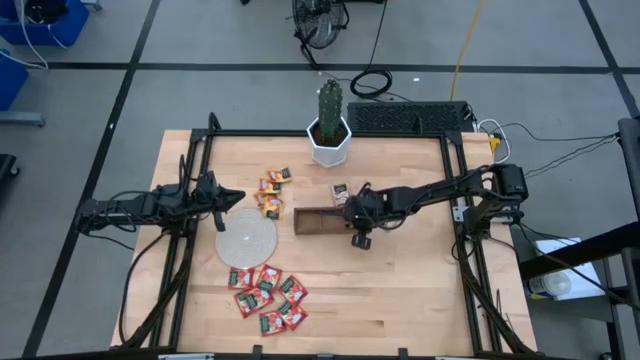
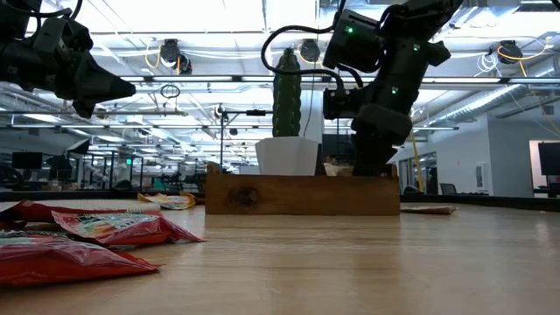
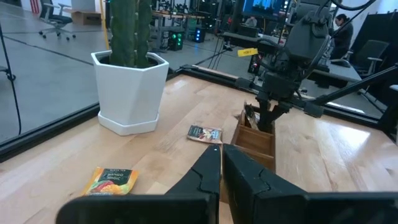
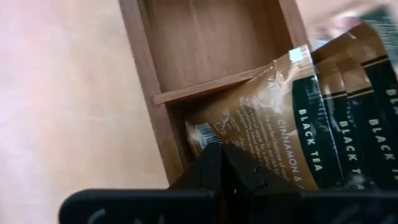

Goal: Pick & Place Tea
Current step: Put the brown tea bag into the right section of the wooden organizer

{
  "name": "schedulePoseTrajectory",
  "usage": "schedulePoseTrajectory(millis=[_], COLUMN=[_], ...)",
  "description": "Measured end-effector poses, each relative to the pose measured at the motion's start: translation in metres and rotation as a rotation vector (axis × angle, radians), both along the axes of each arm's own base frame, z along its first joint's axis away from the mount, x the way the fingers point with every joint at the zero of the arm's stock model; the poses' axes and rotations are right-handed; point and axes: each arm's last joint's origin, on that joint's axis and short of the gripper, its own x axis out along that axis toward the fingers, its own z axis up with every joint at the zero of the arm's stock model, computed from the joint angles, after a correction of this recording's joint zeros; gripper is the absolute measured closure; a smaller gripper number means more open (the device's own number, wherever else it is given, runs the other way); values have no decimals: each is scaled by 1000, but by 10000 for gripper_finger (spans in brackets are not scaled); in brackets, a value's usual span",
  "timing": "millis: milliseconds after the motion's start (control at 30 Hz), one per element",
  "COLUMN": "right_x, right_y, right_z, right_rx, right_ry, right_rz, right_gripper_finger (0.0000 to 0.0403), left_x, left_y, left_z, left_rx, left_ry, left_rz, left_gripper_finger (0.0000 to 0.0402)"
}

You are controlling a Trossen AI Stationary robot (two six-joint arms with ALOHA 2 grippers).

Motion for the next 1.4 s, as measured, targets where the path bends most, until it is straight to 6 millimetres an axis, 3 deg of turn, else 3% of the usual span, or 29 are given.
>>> schedulePoseTrajectory(millis=[200,433,700,1033,1233,1400], right_x=[-1,1,1,4,-5,-31], right_y=[4,15,26,38,49,56], right_z=[0,1,4,7,31,56], right_rx=[-171,-212,-407,-459,-446,-337], right_ry=[9,-22,-40,-88,-162,-176], right_rz=[-35,-11,-26,18,34,-63], right_gripper_finger=[403,403,403,403,403,400], left_x=[0,0,0,0,0,0], left_y=[0,0,0,0,0,0], left_z=[0,0,0,0,0,0], left_rx=[0,0,0,0,0,0], left_ry=[0,0,0,0,0,0], left_rz=[0,0,0,0,0,0], left_gripper_finger=[380,380,380,380,380,380])
